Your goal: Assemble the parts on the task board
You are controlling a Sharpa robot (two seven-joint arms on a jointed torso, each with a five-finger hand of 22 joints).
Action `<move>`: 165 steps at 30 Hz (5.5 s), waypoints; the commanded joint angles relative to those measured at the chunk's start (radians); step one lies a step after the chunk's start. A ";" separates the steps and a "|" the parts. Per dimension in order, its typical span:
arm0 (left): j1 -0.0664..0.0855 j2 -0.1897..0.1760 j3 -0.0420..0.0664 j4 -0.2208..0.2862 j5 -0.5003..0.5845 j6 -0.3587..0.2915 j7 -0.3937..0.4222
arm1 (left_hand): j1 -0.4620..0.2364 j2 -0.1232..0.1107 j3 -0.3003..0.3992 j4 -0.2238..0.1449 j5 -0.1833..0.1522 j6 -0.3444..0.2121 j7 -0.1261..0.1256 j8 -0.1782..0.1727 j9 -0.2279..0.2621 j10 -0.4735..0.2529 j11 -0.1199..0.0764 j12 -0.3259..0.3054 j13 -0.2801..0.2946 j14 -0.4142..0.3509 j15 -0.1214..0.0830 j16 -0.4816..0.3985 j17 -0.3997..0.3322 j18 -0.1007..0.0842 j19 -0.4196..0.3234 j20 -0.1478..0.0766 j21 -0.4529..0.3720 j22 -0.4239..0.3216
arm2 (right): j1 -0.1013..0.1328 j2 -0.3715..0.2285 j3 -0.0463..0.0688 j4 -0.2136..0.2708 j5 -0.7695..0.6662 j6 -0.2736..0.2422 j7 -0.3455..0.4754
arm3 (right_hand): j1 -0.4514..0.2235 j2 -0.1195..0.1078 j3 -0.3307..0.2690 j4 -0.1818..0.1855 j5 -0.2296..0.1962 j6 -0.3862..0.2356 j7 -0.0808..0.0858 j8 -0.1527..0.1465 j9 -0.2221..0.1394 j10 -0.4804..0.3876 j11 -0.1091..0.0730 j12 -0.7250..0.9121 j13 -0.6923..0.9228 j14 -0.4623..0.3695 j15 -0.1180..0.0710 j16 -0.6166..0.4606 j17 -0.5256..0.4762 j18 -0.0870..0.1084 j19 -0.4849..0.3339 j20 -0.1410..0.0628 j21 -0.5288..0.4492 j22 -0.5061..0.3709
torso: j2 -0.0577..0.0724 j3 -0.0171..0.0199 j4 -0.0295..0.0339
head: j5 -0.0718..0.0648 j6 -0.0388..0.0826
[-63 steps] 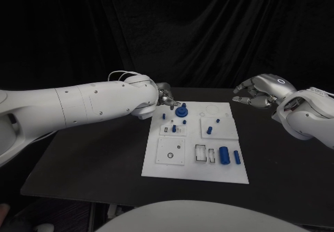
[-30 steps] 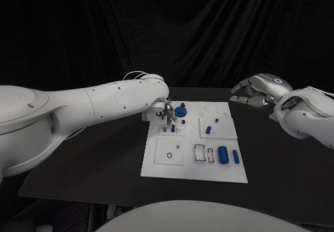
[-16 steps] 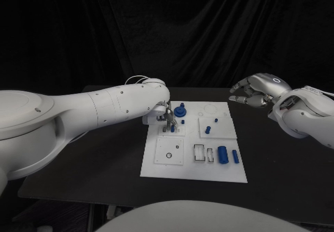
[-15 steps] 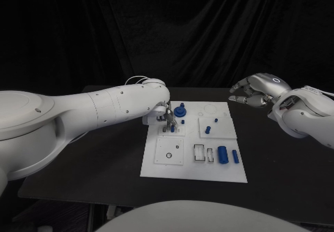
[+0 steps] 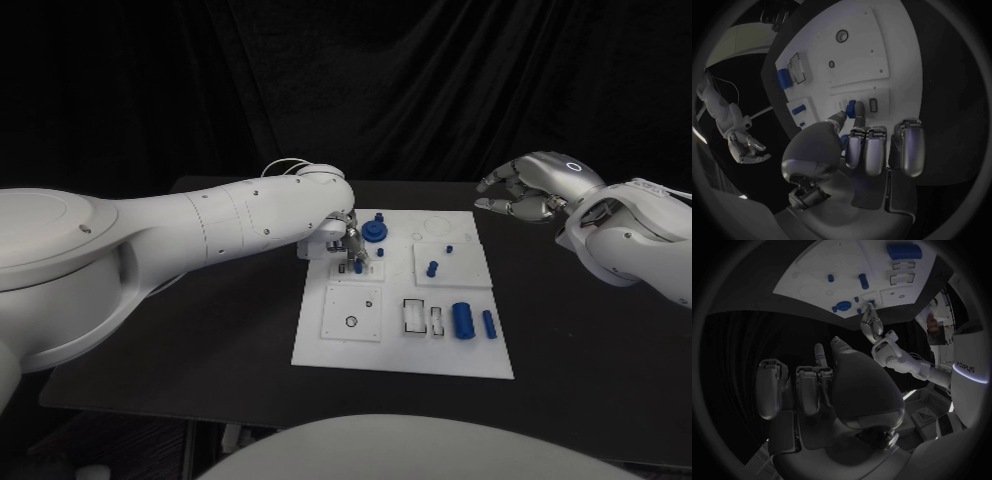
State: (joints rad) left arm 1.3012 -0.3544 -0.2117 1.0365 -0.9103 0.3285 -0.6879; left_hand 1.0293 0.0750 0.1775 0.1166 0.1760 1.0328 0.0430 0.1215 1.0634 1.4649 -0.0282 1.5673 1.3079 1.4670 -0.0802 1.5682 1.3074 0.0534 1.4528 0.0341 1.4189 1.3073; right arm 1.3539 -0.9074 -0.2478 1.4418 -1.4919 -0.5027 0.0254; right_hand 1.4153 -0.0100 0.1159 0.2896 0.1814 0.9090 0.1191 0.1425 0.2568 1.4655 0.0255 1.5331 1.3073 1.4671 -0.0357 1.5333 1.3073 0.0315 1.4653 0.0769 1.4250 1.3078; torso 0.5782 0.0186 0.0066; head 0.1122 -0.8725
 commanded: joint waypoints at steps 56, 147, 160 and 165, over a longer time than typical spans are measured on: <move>-0.031 -0.211 0.000 0.307 -0.098 -0.512 0.184 | -0.119 -0.076 0.447 -0.256 0.186 0.068 -0.022 0.052 0.062 0.106 -0.022 0.003 0.263 0.104 -0.018 0.003 0.263 -0.003 0.008 -0.018 -0.014 0.140 | -0.015 -0.015 0.001 -0.010 -0.002 -0.005 -0.022 | -0.009 0.001 0.000 -0.002 0.009 0.010 -0.001 -0.005 -0.002 0.049 0.005 -0.006 0.218 0.083 0.005 -0.003 0.224 0.009 0.014 0.003 -0.010 0.210 | -0.001 0.0001 0.0022 | -0.008 0.000; -0.197 -0.253 0.000 0.323 -0.212 -0.686 0.274 | -0.115 -0.096 0.347 -0.128 0.062 0.080 -0.028 0.035 0.069 0.106 -0.027 0.003 0.263 0.104 -0.024 0.003 0.263 0.005 -0.005 -0.025 -0.056 0.124 | -0.032 -0.026 0.001 0.000 0.012 -0.024 -0.003 | -0.018 0.007 0.001 -0.001 0.024 0.021 -0.002 -0.004 -0.007 0.056 0.007 -0.001 0.224 0.086 0.006 0.002 0.228 0.007 0.019 0.004 -0.002 0.213 | -0.003 0.0026 0.0015 | -0.013 0.000; -0.198 -0.262 0.000 0.331 -0.212 -0.704 0.286 | -0.104 -0.094 0.342 -0.125 0.089 0.081 -0.029 0.033 0.068 0.106 -0.028 0.003 0.263 0.104 -0.023 0.003 0.263 0.006 -0.008 -0.024 -0.062 0.121 | -0.032 -0.029 0.001 0.001 0.012 -0.022 -0.005 | -0.018 0.007 0.001 -0.002 0.024 0.021 -0.001 -0.004 -0.007 0.055 0.007 -0.001 0.223 0.086 0.006 0.001 0.228 0.007 0.018 0.004 -0.004 0.212 | -0.003 0.0027 0.0020 | -0.015 0.000; -0.198 -0.266 0.000 0.335 -0.212 -0.710 0.290 | -0.099 -0.093 0.342 -0.124 0.102 0.083 -0.029 0.032 0.069 0.106 -0.028 0.003 0.263 0.104 -0.024 0.003 0.263 0.006 -0.008 -0.024 -0.062 0.122 | -0.032 -0.030 0.001 0.001 0.012 -0.021 -0.005 | -0.018 0.007 0.001 -0.002 0.024 0.021 -0.001 -0.004 -0.007 0.055 0.007 -0.001 0.223 0.086 0.006 0.001 0.228 0.007 0.018 0.004 -0.004 0.212 | -0.002 0.0028 0.0025 | -0.015 0.000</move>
State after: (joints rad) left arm 1.1095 -0.6195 -0.2078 1.3695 -1.1268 -0.3854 -0.4072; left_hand 0.9224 -0.0190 0.5243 -0.0096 0.2724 1.1135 0.0129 0.1595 1.1329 1.4665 -0.0480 1.5673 1.3079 1.4669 -0.1018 1.5682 1.3074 0.0533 1.4490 0.0092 1.3611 1.3079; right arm 1.3236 -0.9359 -0.2480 1.4419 -1.4782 -0.5240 0.0298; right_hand 1.4093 -0.0040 0.1159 0.2896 0.2008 0.9231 0.1190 0.1425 0.2512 1.4650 0.0250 1.5333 1.3074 1.4671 -0.0357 1.5333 1.3073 0.0315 1.4653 0.0769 1.4209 1.3080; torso 0.5754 0.0213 0.0084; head 0.0967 -0.8725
